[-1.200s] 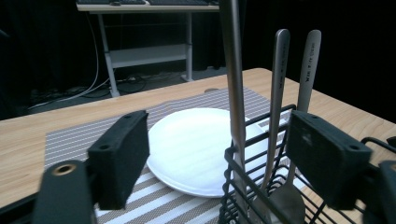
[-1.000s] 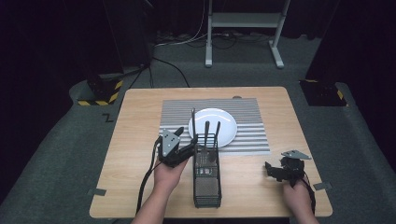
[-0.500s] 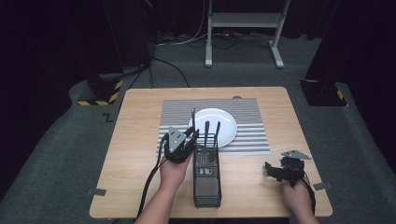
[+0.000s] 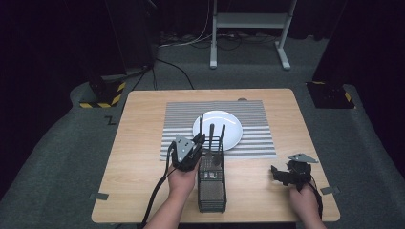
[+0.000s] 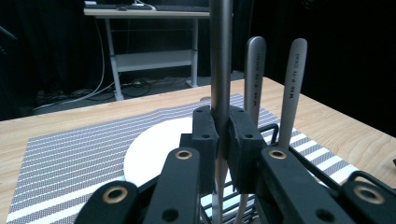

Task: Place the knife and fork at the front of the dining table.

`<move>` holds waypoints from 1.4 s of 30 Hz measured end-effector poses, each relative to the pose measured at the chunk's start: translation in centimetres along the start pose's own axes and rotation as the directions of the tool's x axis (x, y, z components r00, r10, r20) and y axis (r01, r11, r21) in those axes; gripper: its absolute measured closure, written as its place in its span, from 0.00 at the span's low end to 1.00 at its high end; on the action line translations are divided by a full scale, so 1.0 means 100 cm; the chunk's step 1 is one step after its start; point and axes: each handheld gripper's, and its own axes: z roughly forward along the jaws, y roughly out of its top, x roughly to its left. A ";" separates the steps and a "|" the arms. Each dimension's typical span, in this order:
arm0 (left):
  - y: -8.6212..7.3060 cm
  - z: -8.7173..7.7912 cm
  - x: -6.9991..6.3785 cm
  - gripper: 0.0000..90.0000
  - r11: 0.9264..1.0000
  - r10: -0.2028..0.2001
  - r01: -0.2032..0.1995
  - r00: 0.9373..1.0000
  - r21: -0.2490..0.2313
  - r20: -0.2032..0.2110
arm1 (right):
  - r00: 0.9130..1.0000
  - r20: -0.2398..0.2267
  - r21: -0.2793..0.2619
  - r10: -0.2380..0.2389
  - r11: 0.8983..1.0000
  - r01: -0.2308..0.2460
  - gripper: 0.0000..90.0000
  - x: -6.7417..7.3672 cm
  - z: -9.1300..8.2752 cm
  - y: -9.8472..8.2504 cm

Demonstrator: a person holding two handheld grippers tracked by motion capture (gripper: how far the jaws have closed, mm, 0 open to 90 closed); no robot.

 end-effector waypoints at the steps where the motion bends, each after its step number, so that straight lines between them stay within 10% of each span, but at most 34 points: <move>1: 0.000 -0.001 -0.001 0.92 1.000 -0.004 0.004 1.000 -0.006 -0.004 | 1.000 0.000 0.000 0.000 1.000 0.000 0.11 0.000 0.000 0.000; 17: 0.024 -0.019 -0.001 0.92 0.995 -0.022 0.024 1.000 -0.102 0.019 | 1.000 -0.001 -0.001 0.000 1.000 0.000 0.11 0.000 0.000 0.000; 27: 0.062 -0.048 -0.006 0.92 0.976 0.022 -0.018 1.000 -0.219 0.018 | 1.000 0.000 0.000 0.000 1.000 0.000 0.11 0.000 0.000 0.000; 42: 0.090 -0.067 0.011 0.92 0.966 0.033 -0.039 0.999 -0.257 -0.026 | 1.000 -0.001 -0.001 0.000 1.000 0.000 0.11 0.000 0.000 0.000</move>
